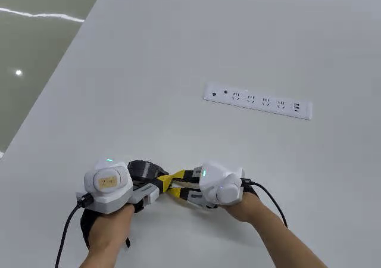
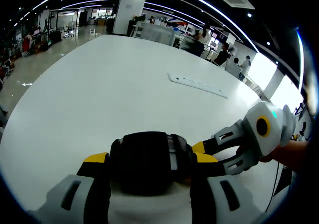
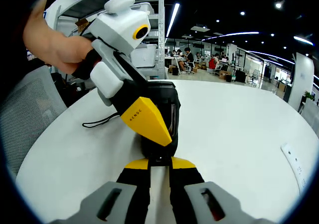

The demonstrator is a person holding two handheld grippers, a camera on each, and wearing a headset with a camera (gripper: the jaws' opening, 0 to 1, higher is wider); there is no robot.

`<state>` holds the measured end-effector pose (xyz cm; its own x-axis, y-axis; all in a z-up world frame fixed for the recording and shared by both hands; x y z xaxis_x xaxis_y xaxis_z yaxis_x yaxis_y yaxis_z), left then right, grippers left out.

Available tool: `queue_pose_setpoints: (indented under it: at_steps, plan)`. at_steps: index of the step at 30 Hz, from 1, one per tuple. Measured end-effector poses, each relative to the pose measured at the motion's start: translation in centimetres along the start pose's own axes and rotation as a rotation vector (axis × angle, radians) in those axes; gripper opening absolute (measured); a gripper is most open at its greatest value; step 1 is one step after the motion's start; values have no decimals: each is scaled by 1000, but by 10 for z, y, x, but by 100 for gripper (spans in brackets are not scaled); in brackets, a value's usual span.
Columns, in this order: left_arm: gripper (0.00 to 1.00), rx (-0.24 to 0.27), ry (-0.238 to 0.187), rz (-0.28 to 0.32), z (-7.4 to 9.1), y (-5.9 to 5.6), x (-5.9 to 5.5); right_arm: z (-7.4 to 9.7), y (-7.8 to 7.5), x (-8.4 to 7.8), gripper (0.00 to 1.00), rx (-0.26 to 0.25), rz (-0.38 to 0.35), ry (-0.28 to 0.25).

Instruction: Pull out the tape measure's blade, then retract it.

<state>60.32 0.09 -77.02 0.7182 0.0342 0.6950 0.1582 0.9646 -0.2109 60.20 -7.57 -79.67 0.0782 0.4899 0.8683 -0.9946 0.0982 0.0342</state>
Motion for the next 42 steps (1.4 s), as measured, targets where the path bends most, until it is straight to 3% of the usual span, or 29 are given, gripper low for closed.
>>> queue_pose_setpoints:
  at_steps: [14, 20, 28, 35, 42]
  plan:
    - [64, -16, 3, -12, 0, -1, 0, -1, 1, 0, 14, -14, -43, 2]
    - [64, -19, 5, -91, 3, -2, 4, -1, 3, 0, 14, -20, -41, 14]
    - [65, -31, 0, -87, 10, 3, 9, -1, 6, 1, 15, -41, -44, 33]
    - [66, -47, -12, -90, 18, 6, 15, 13, 3, -1, 20, -70, -64, 43]
    - [67, -72, -4, -143, 28, 2, 16, 23, 5, 2, 25, -91, -85, 55]
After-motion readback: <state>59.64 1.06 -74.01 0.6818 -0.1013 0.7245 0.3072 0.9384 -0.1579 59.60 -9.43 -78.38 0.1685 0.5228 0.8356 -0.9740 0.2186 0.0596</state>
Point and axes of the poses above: the centre of the closed fingertips' face, and the gripper's own axes: z roughly backward along the fingers, y roughly to its left, x roughly out of its top, the point moved 3 cm from there along z, roughly backward along the fingers, and after that the axes turned 3 degrees about -z, right-handed, at the moved point
